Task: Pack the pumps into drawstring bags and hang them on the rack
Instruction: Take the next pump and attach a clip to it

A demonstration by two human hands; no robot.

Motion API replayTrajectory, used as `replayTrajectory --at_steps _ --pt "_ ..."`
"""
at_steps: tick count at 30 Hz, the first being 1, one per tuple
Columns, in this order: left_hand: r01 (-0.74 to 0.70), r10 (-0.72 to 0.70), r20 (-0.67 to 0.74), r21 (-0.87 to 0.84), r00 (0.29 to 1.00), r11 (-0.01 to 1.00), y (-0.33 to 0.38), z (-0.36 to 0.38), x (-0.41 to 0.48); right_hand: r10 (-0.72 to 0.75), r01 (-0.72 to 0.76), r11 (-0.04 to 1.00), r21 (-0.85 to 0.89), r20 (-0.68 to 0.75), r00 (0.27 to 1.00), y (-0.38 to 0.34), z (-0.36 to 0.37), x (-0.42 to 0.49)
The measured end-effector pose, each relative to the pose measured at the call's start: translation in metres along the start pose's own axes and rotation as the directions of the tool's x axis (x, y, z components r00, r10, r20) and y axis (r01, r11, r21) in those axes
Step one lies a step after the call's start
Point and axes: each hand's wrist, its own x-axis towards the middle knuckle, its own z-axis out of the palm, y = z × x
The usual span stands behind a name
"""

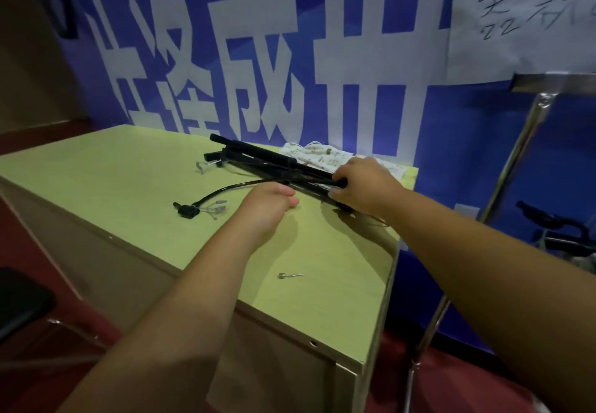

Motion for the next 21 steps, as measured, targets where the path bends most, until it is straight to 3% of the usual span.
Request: replayTrajectory --at_steps 2,5,13,21 --pt "-0.015 0.015 -0.001 0.043 1.0 0.999 -0.004 0.002 0.006 -0.07 0.07 0.977 -0.204 0.008 0.998 -0.004 0.012 0.01" --pt "-0.025 0.026 -0.008 0.055 1.0 0.998 -0.006 0.002 0.011 -0.134 0.113 0.93 -0.35 -0.036 0.99 -0.008 0.021 0.02" --pt "-0.055 0.055 0.009 0.047 0.998 0.997 -0.011 -0.003 0.011 -0.073 0.068 0.922 -0.381 0.001 0.997 -0.015 0.022 0.034" --pt "-0.039 0.04 -0.018 0.068 0.999 0.997 -0.008 -0.001 0.01 -0.05 -0.011 0.898 -0.441 -0.128 0.991 -0.024 0.009 0.035"
